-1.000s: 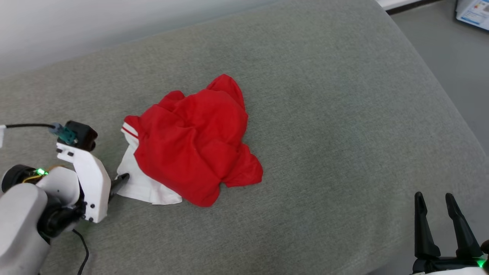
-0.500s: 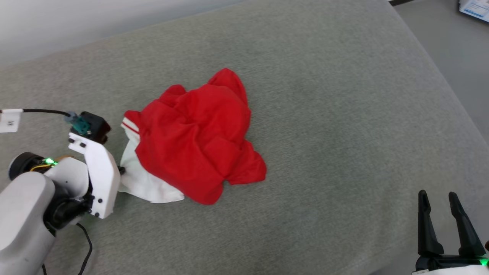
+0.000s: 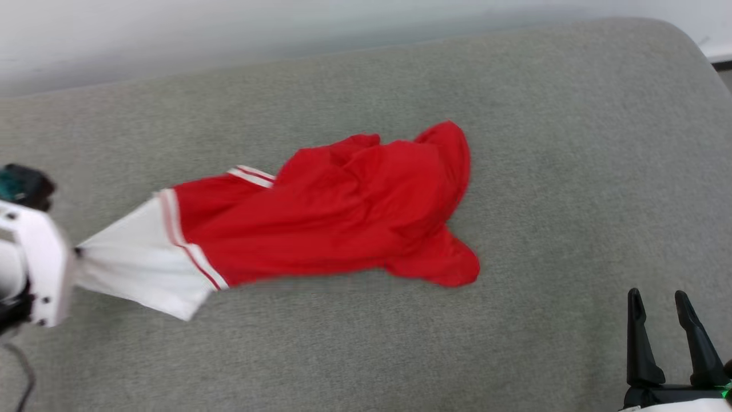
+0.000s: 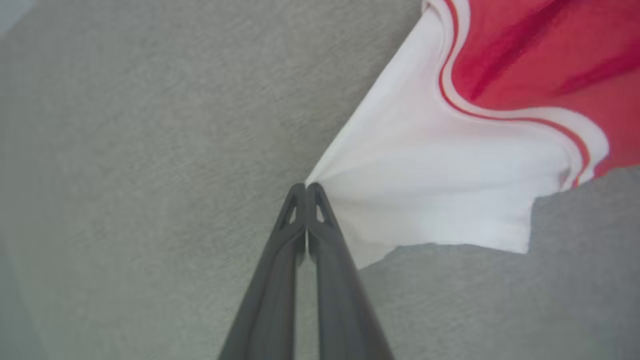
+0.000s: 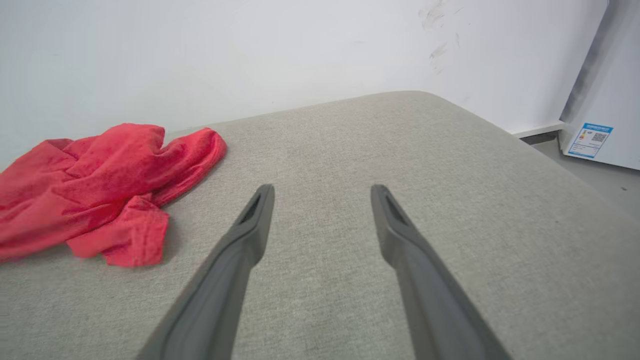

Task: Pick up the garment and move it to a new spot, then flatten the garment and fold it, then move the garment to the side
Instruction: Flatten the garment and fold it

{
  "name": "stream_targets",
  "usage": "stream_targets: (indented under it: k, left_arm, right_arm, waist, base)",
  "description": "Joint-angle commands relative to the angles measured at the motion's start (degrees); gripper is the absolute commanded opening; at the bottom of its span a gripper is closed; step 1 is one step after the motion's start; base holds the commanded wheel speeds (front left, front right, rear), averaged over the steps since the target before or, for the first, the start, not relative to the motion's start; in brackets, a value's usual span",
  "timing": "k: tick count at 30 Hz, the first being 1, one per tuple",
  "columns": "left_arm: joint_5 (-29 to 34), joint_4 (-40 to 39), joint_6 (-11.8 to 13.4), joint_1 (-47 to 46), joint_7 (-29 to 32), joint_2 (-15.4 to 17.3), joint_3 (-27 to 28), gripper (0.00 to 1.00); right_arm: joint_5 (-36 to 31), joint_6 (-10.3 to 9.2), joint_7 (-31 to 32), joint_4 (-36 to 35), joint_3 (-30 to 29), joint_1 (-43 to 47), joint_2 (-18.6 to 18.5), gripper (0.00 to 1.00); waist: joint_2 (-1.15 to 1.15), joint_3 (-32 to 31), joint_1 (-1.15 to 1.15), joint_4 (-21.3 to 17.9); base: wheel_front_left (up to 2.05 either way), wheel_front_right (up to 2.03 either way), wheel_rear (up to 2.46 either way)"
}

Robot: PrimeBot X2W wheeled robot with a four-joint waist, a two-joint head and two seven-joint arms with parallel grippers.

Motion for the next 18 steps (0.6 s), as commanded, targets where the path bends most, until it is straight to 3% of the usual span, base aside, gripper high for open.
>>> stream_targets:
  k: [1,7,11,12,14,18]
  left_arm:
    - [-0.01,0.82,0.54,1.45,-0.54,0.96,0.49,0.00]
    - [-4.11,7.89,3.40,9.63,-2.61,3.26,2.52,0.00]
    - [-7.59,10.75,5.42,13.02,-4.96,-0.12,4.09,0.00]
    - [-7.28,10.72,5.55,13.02,-6.65,-0.67,4.30,0.11]
    - [-6.93,11.16,6.12,13.19,-9.71,-2.45,4.52,0.99]
    - [-5.69,10.62,5.69,12.82,-14.31,-5.20,4.13,1.00]
  right_arm:
    - [-0.10,-0.05,-0.13,0.09,0.09,0.41,0.07,1.00]
    - [-0.36,-0.05,-0.13,0.48,0.02,2.79,0.06,1.00]
    - [-0.98,-0.06,-0.13,0.65,-0.43,4.41,0.06,1.00]
    - [-1.03,-0.05,-0.13,0.65,-0.63,4.72,0.07,1.00]
    - [-1.57,-0.05,-0.13,0.51,-0.72,5.32,0.07,1.00]
    - [-2.10,-0.05,-0.13,0.61,-1.16,6.22,0.07,1.00]
  waist:
    - [0.00,-1.25,0.00,1.39]
    - [0.00,-3.66,0.00,2.30]
    - [0.00,-5.08,0.00,2.67]
    - [0.00,-5.40,0.00,2.87]
    - [0.00,-6.08,0.00,3.26]
    - [0.00,-7.25,0.00,3.94]
  base:
    - [0.00,0.00,0.00]
    - [0.00,0.00,0.00]
    - [0.00,0.00,0.00]
    - [0.00,0.00,0.00]
    - [0.00,0.00,0.00]
    - [0.00,0.00,0.00]
